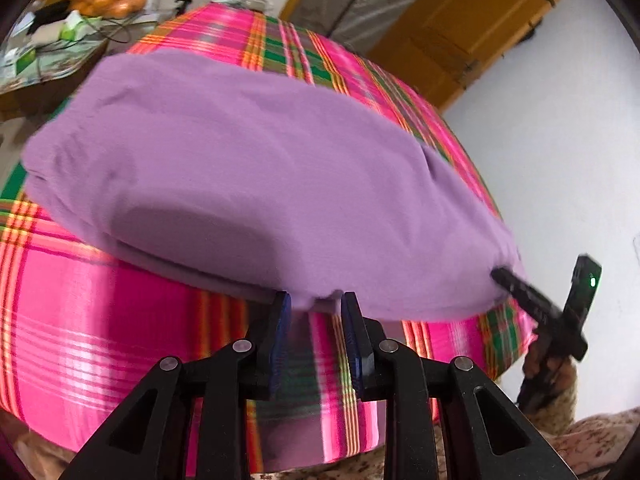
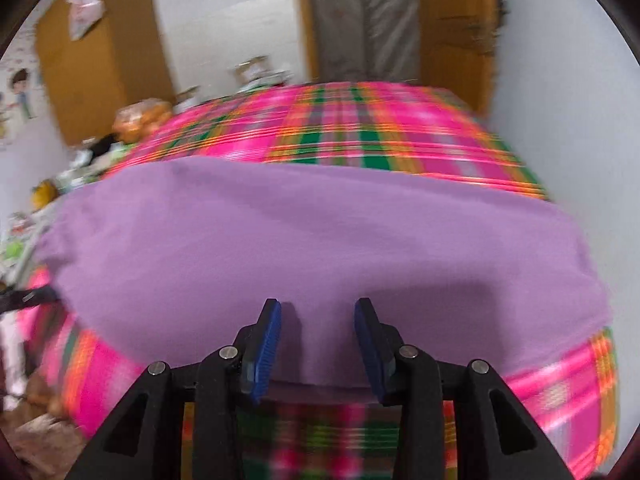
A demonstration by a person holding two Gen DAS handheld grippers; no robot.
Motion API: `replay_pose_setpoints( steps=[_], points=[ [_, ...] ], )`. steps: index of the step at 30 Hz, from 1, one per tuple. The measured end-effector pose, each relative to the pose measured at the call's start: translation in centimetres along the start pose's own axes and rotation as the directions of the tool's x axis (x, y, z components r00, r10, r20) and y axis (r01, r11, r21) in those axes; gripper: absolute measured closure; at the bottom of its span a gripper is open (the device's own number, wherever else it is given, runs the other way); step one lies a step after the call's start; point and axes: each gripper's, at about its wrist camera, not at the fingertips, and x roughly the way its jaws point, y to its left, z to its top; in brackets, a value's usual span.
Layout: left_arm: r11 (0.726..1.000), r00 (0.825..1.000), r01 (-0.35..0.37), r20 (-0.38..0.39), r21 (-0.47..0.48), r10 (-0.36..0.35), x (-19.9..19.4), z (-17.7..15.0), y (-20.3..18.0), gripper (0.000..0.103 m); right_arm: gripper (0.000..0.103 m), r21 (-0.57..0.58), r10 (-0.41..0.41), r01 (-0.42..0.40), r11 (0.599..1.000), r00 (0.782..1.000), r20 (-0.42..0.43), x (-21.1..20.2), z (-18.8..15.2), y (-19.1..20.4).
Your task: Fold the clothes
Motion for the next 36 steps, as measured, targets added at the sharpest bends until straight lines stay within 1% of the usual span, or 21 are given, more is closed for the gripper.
replay_pose_setpoints(
  steps=[1, 3, 4, 5, 6, 8, 9, 12, 16, 18, 21, 24, 26, 28, 30, 31, 32, 33, 34, 36],
  points=[
    [1.000, 1.000, 0.010, 0.013, -0.008, -0.010, -0.3, 0.4, 0.2, 0.076, 0.063, -0.012, 0.013, -0.013, 1.000, 1.000, 0.005, 0.0, 0.1, 0.7],
    [1.000, 0.999, 0.018, 0.045, -0.019, -0.017, -1.1, 1.1, 0.8, 0.076, 0.063, -0.029, 0.025, -0.026, 0.999, 0.999, -0.020, 0.8, 0.4, 2.0],
    [1.000, 0.998, 0.018, 0.055, -0.020, -0.017, -1.3, 1.5, 1.0, 0.076, 0.062, -0.047, 0.027, -0.029, 0.998, 0.999, -0.032, 1.2, 0.5, 2.6],
    [1.000, 0.998, 0.020, 0.065, -0.024, -0.018, -1.2, 1.9, 1.0, 0.076, 0.059, -0.073, 0.028, -0.031, 0.997, 0.999, -0.041, 1.5, 0.4, 3.2],
    [0.999, 0.998, 0.025, 0.063, -0.026, -0.024, -0.7, 2.4, 0.9, 0.076, 0.059, -0.096, 0.043, -0.048, 0.994, 0.998, -0.054, 1.7, 0.4, 3.7],
    [0.999, 0.998, 0.039, 0.052, -0.028, -0.038, 0.3, 3.4, 0.6, 0.076, 0.060, -0.129, 0.083, -0.093, 0.987, 0.994, -0.077, 1.7, 0.7, 4.4],
    [0.998, 0.998, 0.046, 0.047, -0.030, -0.045, 0.8, 3.8, 0.4, 0.076, 0.060, -0.133, 0.088, -0.097, 0.986, 0.993, -0.075, 1.8, 1.1, 4.4],
    [0.998, 0.998, 0.067, 0.015, 0.012, -0.068, 2.2, 5.2, -0.5, 0.076, 0.060, -0.139, 0.102, -0.110, 0.984, 0.993, -0.062, 1.8, 2.7, 4.2],
    [0.993, 0.996, 0.088, -0.021, 0.075, -0.086, 4.4, 7.1, -2.0, 0.076, 0.060, -0.112, 0.112, -0.112, 0.987, 0.994, -0.005, 1.9, 5.7, 3.5],
    [0.992, 0.995, 0.094, -0.040, 0.087, -0.091, 5.4, 8.0, -2.3, 0.076, 0.060, -0.104, 0.116, -0.114, 0.988, 0.993, 0.020, 2.4, 7.6, 3.2],
    [0.992, 0.994, 0.092, -0.060, 0.085, -0.088, 6.7, 8.9, -2.2, 0.076, 0.060, -0.086, 0.173, -0.170, 0.982, 0.985, 0.024, 4.3, 10.5, 3.2],
    [0.994, 0.992, 0.088, -0.093, 0.066, -0.082, 8.0, 9.2, -1.6, 0.076, 0.060, -0.043, 0.260, -0.260, 0.965, 0.966, -0.006, 7.0, 13.1, 3.4],
    [0.992, 0.989, 0.113, -0.098, 0.060, -0.107, 8.2, 9.3, -1.1, 0.076, 0.060, -0.017, 0.296, -0.297, 0.955, 0.954, -0.042, 8.8, 14.3, 3.5],
    [0.989, 0.986, 0.139, -0.100, 0.044, -0.134, 7.9, 9.2, -0.5, 0.076, 0.060, 0.001, 0.339, -0.340, 0.940, 0.937, -0.086, 10.3, 15.0, 3.7],
    [0.986, 0.982, 0.164, -0.101, 0.027, -0.160, 7.9, 9.1, -0.1, 0.076, 0.060, 0.036, 0.406, -0.405, 0.914, 0.902, -0.149, 12.0, 15.1, 3.7],
    [0.984, 0.980, 0.175, -0.100, 0.018, -0.173, 8.0, 9.2, 0.1, 0.076, 0.060, 0.057, 0.440, -0.437, 0.898, 0.881, -0.177, 12.7, 15.1, 3.8],
    [0.983, 0.978, 0.184, -0.099, 0.014, -0.182, 8.1, 9.2, 0.2, 0.076, 0.060, 0.079, 0.484, -0.478, 0.875, 0.852, -0.200, 13.4, 15.1, 3.8],
    [0.981, 0.977, 0.192, -0.098, 0.011, -0.190, 8.2, 9.3, 0.2, 0.076, 0.060, 0.089, 0.507, -0.501, 0.861, 0.835, -0.214, 13.6, 15.0, 3.8],
    [0.980, 0.975, 0.200, -0.096, 0.008, -0.198, 8.3, 9.3, 0.3, 0.076, 0.060, 0.088, 0.512, -0.506, 0.858, 0.830, -0.222, 13.7, 14.8, 3.8],
    [0.976, 0.972, 0.216, -0.094, 0.001, -0.215, 8.4, 9.4, 0.5, 0.076, 0.064, 0.073, 0.507, -0.504, 0.860, 0.832, -0.227, 13.6, 14.5, 3.9]
  ],
)
